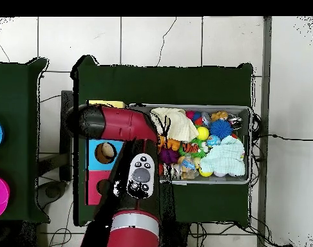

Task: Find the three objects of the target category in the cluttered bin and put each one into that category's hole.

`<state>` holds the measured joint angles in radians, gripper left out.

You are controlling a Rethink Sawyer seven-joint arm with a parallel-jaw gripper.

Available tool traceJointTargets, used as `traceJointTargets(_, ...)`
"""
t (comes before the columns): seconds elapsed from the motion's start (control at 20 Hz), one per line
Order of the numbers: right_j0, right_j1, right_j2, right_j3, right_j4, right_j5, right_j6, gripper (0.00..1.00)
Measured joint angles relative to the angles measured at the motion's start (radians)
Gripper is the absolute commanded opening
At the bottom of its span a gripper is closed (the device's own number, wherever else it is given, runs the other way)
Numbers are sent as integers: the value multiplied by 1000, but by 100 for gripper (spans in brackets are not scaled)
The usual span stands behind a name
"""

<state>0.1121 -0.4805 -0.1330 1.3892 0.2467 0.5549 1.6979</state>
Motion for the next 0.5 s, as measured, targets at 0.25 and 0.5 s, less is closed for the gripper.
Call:
traceJointTargets(0.25, -13, 9, 9, -22, 10, 51, 0, 0)
traceJointTargets(0.5, -21, 34, 9, -81, 10, 149, 0, 0)
